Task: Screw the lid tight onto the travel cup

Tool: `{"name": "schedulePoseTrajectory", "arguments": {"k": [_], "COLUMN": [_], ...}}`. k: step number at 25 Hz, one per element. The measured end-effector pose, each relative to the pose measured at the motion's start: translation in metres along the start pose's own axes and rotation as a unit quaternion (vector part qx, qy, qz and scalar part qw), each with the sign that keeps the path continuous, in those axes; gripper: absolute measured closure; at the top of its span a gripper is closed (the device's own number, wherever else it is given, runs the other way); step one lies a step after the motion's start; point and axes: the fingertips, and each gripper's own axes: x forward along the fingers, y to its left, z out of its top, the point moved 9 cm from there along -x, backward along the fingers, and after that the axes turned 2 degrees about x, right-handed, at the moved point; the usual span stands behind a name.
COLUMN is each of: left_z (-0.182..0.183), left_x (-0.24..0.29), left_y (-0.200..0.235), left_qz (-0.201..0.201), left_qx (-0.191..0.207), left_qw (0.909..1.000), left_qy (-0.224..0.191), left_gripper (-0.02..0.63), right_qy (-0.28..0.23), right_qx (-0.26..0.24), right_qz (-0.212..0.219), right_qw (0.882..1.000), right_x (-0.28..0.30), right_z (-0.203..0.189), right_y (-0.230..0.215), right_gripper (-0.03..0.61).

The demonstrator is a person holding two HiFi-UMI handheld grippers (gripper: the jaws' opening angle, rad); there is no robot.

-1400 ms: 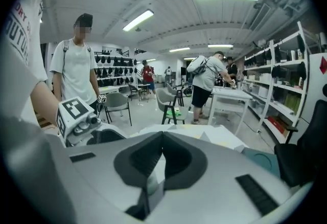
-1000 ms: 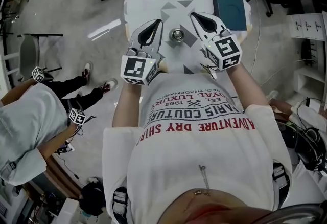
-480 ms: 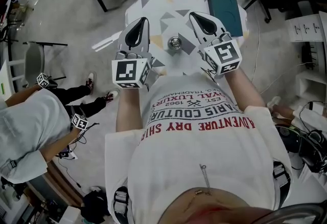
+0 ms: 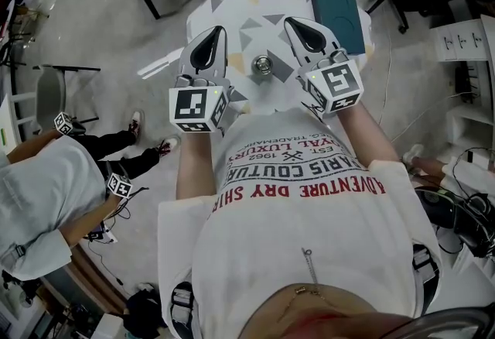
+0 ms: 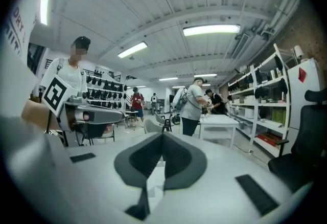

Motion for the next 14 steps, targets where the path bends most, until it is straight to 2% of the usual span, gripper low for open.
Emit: {"name": "schedulePoseTrajectory", "arguments": {"k": [8,14], "left_z": [-0.0022,-0.0013], "left_x": [0.0004,0.0017], "left_y": [0.0023,0.0024], "left_qz": [0.002,-0.003], "left_qx": [-0.009,0.0], "left_qw": [0.9999,0.9999], "left_qy": [0.006,0.01], "left_gripper": [0.601,0.601], "right_qy": [-0.002,-0.006], "right_qx": [0.002,0.009], "right_qz": [-0.007,-0.012], "right_qw": [1.0,1.0], "right_x": [-0.001,0.0016], "right_z": [0.0003,0.0008], "right_y": [0.0026,0.0036], "right_gripper": [0.569,0.569]}}
